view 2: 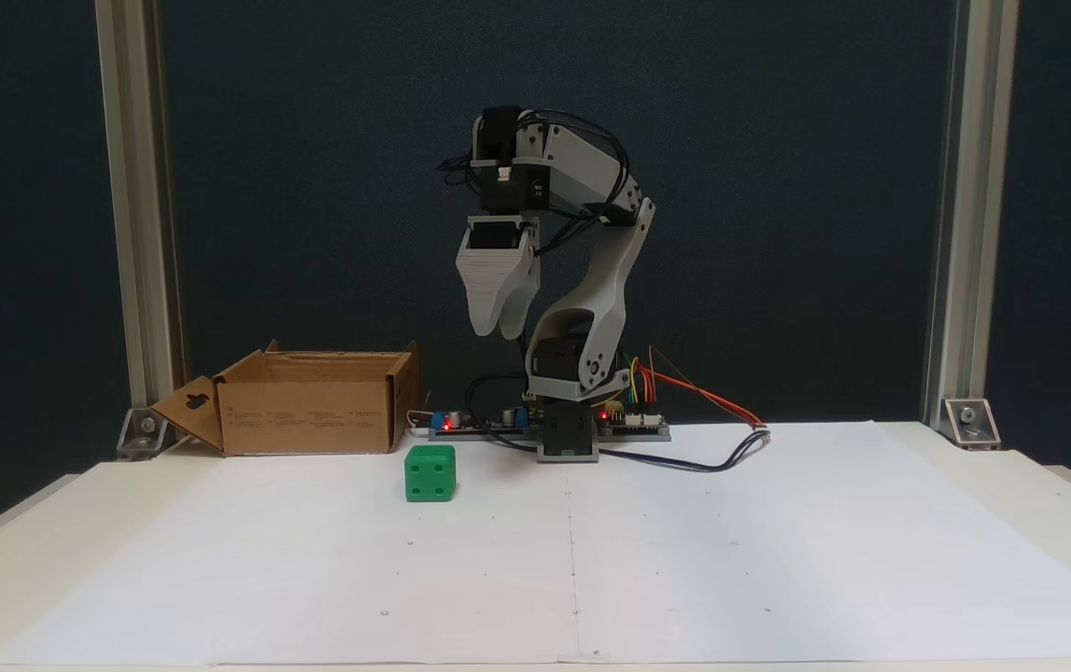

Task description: Grasp a green dice and put it in the bin.

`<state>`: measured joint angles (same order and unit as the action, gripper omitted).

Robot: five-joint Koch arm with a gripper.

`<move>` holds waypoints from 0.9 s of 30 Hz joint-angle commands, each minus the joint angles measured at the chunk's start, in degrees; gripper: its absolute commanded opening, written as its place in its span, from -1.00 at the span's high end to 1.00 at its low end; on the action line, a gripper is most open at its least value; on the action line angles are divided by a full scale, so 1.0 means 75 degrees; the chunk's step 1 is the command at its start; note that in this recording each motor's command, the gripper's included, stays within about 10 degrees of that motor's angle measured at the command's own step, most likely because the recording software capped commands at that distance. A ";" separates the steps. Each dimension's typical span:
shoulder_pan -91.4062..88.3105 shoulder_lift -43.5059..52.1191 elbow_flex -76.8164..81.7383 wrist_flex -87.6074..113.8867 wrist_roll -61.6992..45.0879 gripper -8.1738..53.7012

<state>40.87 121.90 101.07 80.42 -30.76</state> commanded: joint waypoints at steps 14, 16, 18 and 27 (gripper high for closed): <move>0.1312 -0.1383 -0.1336 -0.0246 -0.2742 -0.79; 0.1512 -0.1605 -0.1371 -0.0305 -0.2895 -0.79; 0.1699 -0.1805 -0.1383 -0.0457 -0.3012 -0.79; 0.1980 -0.2414 -0.1371 -0.1113 -0.3316 -0.79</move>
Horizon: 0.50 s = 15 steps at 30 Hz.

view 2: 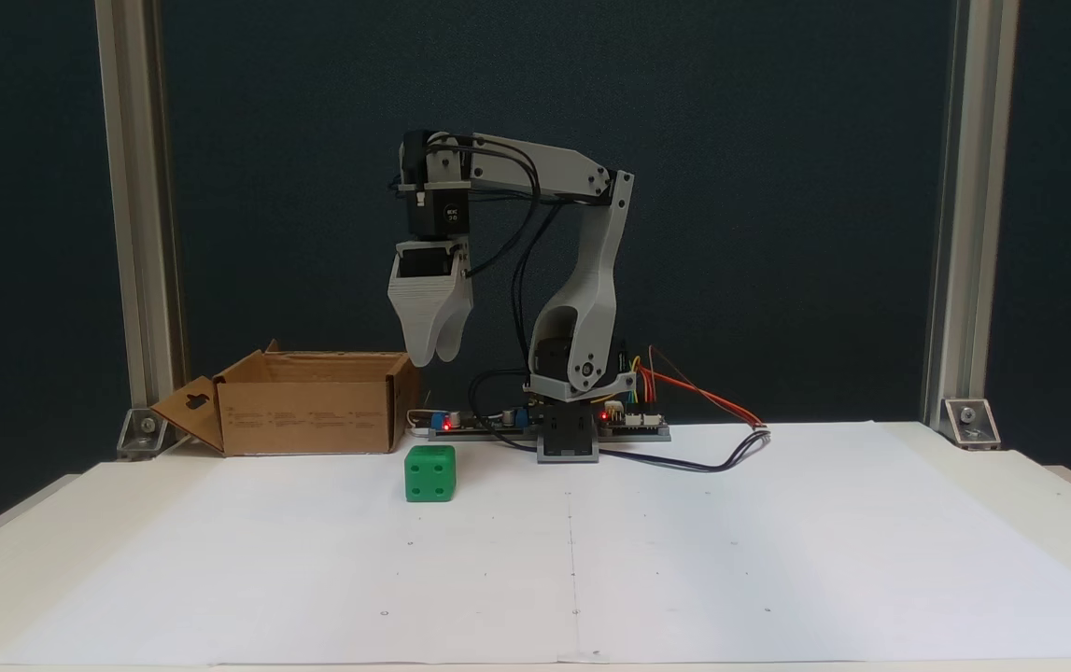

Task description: Grasp a green dice and put it in the bin.

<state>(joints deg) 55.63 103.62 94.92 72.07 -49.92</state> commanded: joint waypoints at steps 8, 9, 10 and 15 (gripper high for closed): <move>-0.0164 -0.0070 -0.0141 0.0012 -0.0703 -0.79; -0.0199 -0.0070 -0.0094 0.0012 -0.0703 -0.79; -0.0234 -0.0070 -0.0059 0.0000 -0.0703 -0.79; -0.0316 -0.0082 -0.0059 -0.0258 -0.0668 -0.79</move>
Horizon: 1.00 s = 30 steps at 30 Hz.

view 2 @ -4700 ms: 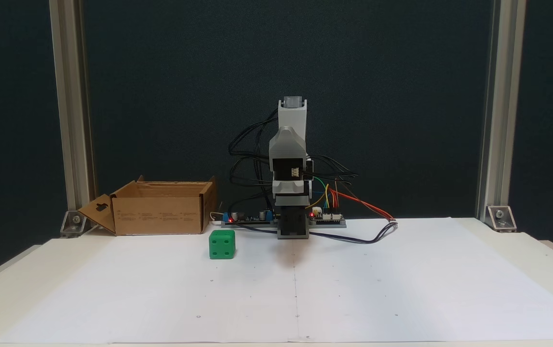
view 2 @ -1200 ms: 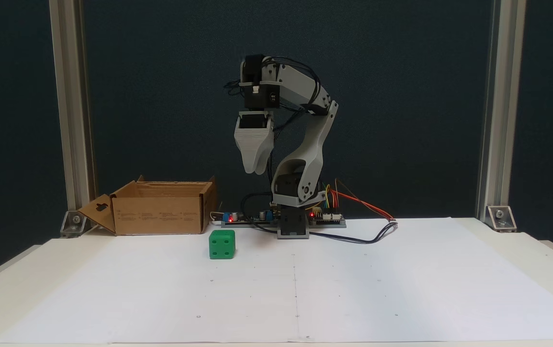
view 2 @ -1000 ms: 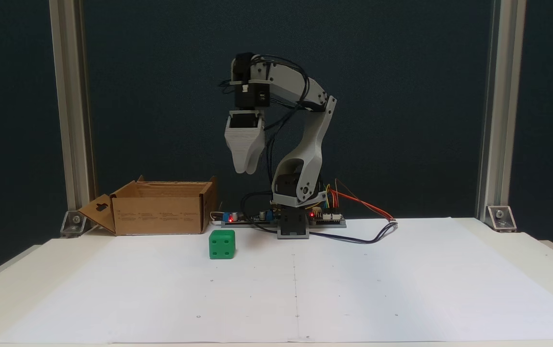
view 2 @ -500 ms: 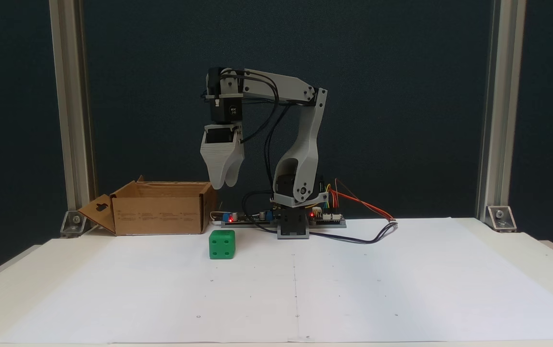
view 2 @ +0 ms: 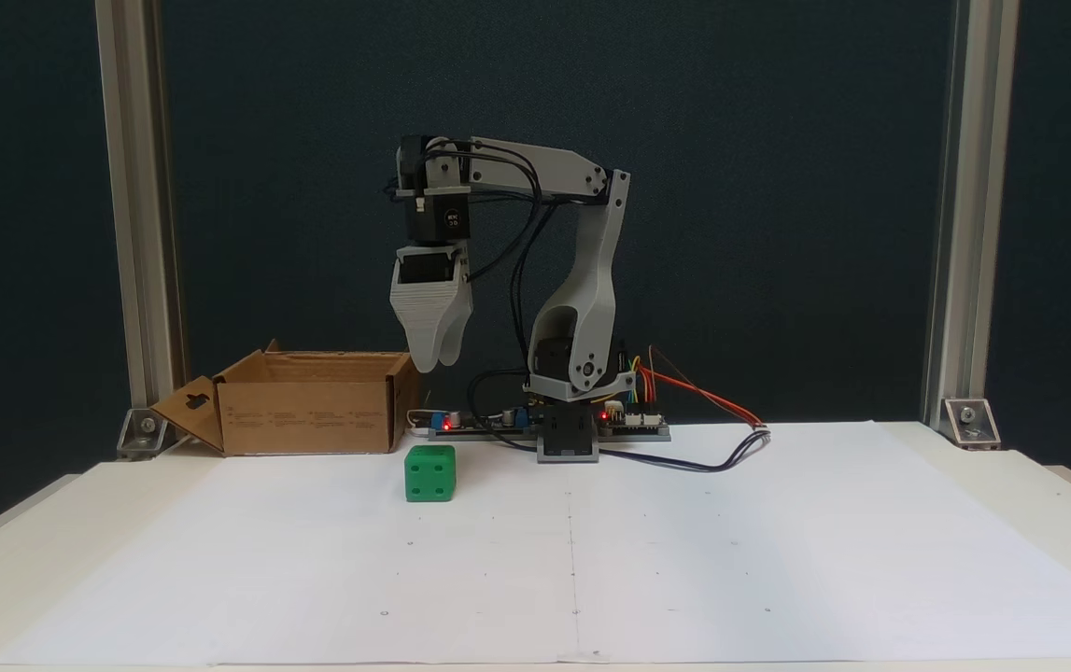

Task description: Grasp a green dice and put it in the bin.

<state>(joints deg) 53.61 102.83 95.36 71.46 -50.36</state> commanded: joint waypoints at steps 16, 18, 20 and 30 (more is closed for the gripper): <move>-0.0047 -0.0387 0.0551 -0.1160 -0.0176 -0.79; -0.0047 -0.0387 0.0879 -0.1652 -0.0164 -0.79; -0.0047 -0.0387 0.1184 -0.1945 -0.0164 -0.79; 0.0023 -0.0035 0.1887 -0.2484 -0.0152 -0.78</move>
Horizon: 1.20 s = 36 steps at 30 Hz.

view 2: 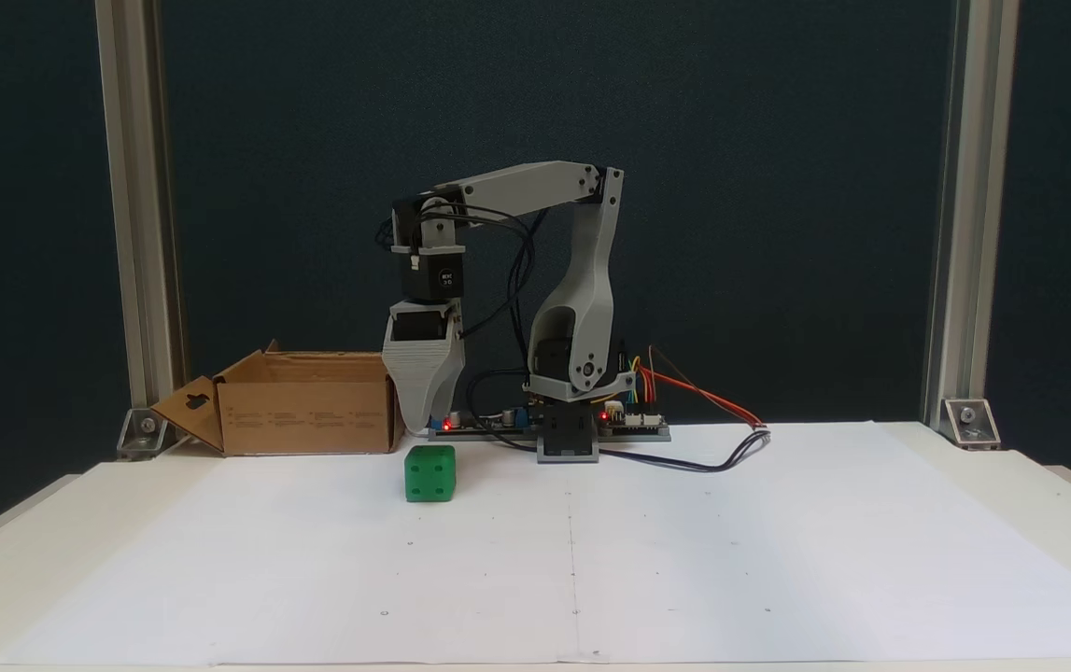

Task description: Grasp a green dice and put it in the bin.

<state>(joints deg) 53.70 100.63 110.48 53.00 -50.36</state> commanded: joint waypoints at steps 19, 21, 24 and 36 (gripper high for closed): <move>0.0105 0.0738 0.0680 -0.0633 -0.0152 -0.78; 0.0082 0.0727 0.0750 -0.0750 -0.0152 -0.78; 0.0059 0.0633 0.0762 -0.0891 -0.0152 -0.78; 0.0117 0.0340 0.0762 -0.1406 -0.0176 -0.78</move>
<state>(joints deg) 54.49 103.10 117.33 42.89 -50.36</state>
